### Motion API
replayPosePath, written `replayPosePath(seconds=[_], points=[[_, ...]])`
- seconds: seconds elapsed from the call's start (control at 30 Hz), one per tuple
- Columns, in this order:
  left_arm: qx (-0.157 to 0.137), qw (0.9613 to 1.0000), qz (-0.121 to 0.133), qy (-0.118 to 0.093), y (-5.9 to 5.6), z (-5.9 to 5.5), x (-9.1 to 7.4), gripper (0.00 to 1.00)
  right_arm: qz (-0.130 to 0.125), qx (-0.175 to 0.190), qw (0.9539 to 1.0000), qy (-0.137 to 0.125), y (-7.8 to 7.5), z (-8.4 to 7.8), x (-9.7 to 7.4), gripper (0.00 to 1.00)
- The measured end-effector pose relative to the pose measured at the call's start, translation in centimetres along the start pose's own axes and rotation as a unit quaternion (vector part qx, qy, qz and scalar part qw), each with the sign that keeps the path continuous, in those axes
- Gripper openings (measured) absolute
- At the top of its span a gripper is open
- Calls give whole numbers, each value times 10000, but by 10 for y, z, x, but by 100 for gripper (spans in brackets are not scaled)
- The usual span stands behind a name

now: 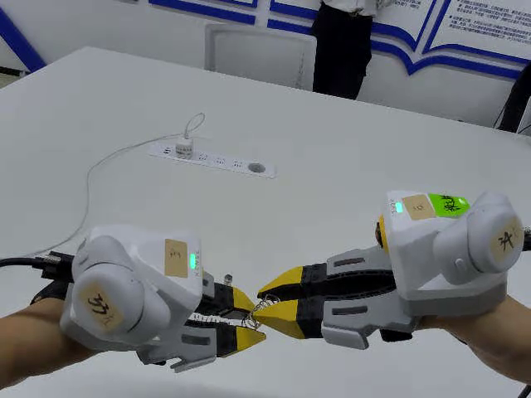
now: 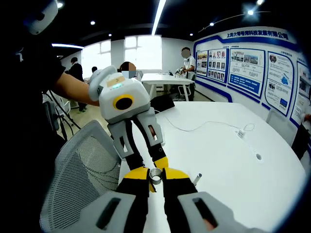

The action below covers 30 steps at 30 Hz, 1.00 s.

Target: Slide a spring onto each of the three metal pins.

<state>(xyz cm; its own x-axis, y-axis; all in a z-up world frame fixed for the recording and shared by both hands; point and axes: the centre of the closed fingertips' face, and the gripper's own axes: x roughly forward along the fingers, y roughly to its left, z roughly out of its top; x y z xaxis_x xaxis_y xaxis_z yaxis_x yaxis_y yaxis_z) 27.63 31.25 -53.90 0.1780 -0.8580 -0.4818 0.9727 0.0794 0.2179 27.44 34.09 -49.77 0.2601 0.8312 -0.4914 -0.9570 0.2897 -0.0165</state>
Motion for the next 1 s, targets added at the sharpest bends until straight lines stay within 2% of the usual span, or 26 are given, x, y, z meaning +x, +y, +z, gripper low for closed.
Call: replayPosePath(seconds=[0.07,0.23,0.33,0.47,0.67,0.77,0.93,1.0], points=[[-218,9997,-6,-66,1,3,0,10,-10,-4,10000,-50,0,3,0,10],[-157,9998,69,-67,3,4,0,11,-32,-45,10000,-23,-3,4,0,10],[-251,9996,64,-106,3,4,-1,12,-44,-44,10000,-35,-4,6,0,10],[-286,9995,73,-127,4,4,-1,22,-147,-70,9999,13,-8,5,1,10],[-333,9993,133,-98,5,1,-1,28,-238,-53,9997,31,-14,4,-1,10],[-392,9989,225,-75,9,-2,-2,38,-295,-46,9995,52,-18,3,-2,10],[-598,9975,386,-45,16,-8,-4,44,-441,0,9990,111,-28,-1,-4,10],[-968,9938,530,-121,21,-9,-5,46,-541,56,9984,117,-33,-3,-5,10]])
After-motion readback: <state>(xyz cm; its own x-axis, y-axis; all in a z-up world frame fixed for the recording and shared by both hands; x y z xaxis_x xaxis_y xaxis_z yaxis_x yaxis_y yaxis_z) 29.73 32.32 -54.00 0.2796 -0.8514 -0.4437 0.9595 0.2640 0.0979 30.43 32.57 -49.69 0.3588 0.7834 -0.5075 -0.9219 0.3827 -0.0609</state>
